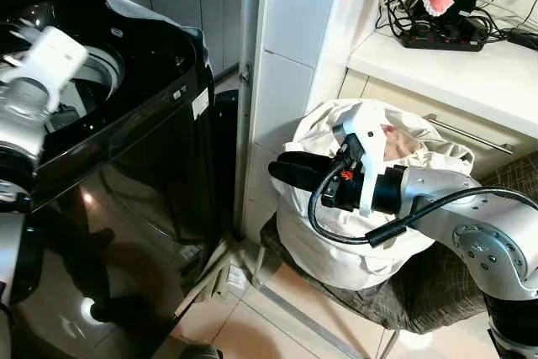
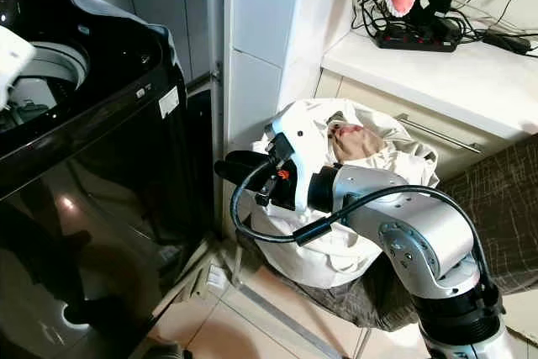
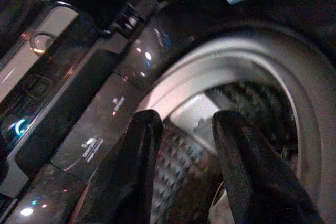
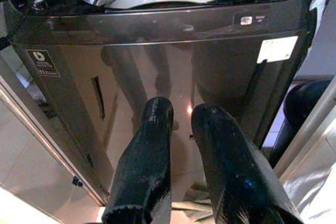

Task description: Clothes washing

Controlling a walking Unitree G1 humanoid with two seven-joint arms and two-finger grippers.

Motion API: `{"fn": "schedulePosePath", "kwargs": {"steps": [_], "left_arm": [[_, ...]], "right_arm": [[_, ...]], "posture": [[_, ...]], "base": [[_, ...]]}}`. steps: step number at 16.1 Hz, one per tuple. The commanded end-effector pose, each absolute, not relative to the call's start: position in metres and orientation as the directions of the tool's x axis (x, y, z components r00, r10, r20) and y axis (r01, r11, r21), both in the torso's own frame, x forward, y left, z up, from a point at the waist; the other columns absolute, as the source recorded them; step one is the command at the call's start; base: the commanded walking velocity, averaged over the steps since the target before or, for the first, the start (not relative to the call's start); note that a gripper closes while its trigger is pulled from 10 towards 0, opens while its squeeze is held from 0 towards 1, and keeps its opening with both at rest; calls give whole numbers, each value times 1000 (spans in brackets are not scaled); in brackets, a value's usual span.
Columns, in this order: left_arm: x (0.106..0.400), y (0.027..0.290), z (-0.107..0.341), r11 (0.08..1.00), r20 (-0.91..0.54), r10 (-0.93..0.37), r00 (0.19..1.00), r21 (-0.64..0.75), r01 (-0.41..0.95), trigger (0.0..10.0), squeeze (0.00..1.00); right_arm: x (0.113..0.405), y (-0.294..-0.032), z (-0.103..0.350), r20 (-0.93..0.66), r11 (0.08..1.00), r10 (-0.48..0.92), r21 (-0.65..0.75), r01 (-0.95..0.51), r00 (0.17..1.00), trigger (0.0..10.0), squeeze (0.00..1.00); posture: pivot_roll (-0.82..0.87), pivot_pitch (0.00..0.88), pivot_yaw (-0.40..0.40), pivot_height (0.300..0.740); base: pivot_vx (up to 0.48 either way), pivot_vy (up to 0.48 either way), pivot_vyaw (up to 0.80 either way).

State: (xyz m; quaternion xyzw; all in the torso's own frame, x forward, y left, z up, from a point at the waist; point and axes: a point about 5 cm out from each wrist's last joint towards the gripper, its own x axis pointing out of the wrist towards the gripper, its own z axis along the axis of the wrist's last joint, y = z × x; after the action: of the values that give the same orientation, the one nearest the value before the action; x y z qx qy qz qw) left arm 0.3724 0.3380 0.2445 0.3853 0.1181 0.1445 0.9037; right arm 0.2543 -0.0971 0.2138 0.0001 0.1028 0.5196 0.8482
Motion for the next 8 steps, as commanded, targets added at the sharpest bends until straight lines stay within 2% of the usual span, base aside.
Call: {"fn": "schedulePosePath", "kwargs": {"steps": [1, 2, 3, 4, 5, 6, 8], "left_arm": [[378, 325, 255, 769, -48, 245, 968, 619, -164, 10000, 1000], [381, 300, 251, 915, 4, 63, 998, 400, -60, 10000, 0], [379, 285, 245, 961, 43, -22, 999, 277, 9, 10000, 0], [364, 242, 211, 983, 29, -164, 986, 87, 161, 10000, 0], [344, 208, 181, 980, -18, -196, 981, 45, 196, 10000, 0], [328, 185, 163, 970, -26, -219, 975, 102, 221, 10000, 0], [312, 169, 146, 969, 28, -201, 979, 151, 195, 10000, 0]], "right_arm": [[255, -100, 215, -175, 471, 875, 93, -877, 451, 10000, 0], [257, -102, 214, -163, 505, 857, 80, -859, 489, 10000, 0], [261, -104, 214, -146, 549, 832, 70, -833, 536, 10000, 0], [276, -109, 210, -116, 719, 691, 9, -695, 713, 10000, 0], [286, -113, 203, -118, 825, 552, -69, -561, 826, 10000, 0], [288, -116, 195, -121, 860, 483, -121, -496, 867, 10000, 0], [287, -121, 177, -145, 895, 415, -112, -432, 898, 10000, 0]], "posture": [[33, 0, -54, 740], [37, 0, -55, 740], [40, 0, -59, 740], [42, 0, -62, 740], [42, 0, -62, 740], [42, 0, -65, 740], [43, 0, -64, 740]], "base": [[0, 0, 0], [0, 0, 0], [0, 0, 0], [0, 0, 0], [0, 0, 0], [0, 0, 0], [0, 0, 0]]}}
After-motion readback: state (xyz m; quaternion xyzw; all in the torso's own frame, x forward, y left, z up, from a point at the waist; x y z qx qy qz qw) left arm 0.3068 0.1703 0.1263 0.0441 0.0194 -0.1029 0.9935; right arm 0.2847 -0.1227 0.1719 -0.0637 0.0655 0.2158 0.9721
